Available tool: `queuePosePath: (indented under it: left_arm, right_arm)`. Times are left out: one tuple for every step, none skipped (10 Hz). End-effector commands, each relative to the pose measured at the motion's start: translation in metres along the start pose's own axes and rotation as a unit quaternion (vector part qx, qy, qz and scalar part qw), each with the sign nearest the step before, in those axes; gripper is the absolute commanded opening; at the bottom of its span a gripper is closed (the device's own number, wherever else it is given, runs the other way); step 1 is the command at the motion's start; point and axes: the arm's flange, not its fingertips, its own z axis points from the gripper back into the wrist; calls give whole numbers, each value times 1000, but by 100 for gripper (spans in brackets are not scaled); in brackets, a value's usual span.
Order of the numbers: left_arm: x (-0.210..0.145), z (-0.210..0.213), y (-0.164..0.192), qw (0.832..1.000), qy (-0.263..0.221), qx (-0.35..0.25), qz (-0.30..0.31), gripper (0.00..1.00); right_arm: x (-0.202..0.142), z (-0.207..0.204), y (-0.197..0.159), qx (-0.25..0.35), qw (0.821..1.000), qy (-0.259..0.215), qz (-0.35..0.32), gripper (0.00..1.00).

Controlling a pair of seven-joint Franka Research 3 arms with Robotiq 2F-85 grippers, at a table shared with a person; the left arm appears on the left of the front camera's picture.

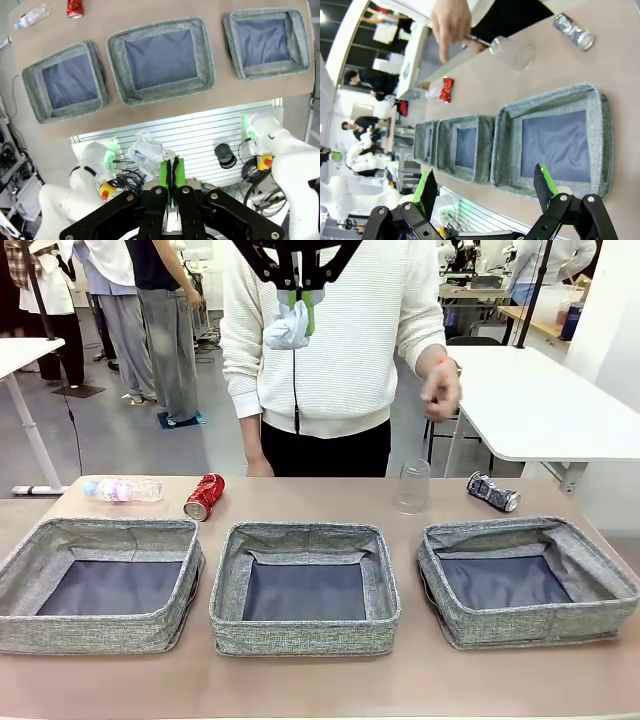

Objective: Sort the waste into the appropriate baskets.
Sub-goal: Place the picked waste into the Fabric basket indicated by the person.

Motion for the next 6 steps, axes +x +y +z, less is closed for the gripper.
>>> queuePosePath:
  left_arm:
    - [-1,3,2,1000,3,2,0,4]
    - [-1,3,2,1000,3,2,0,4]
    - [-1,3,2,1000,3,2,0,4]
    - [-1,3,2,1000,3,2,0,4]
    - [-1,3,2,1000,3,2,0,4]
    - [-1,3,2,1000,3,2,0,4]
  right_arm:
    - [1,-1,0,10,1000,-7,13,100]
    - [1,-1,0,10,1000,-7,13,100]
    - [1,-1,0,10,1000,-7,13,100]
    - [1,-1,0,10,1000,-7,13,100]
    - [1,-1,0,10,1000,-7,13,100]
    - [1,-1,0,10,1000,-7,13,100]
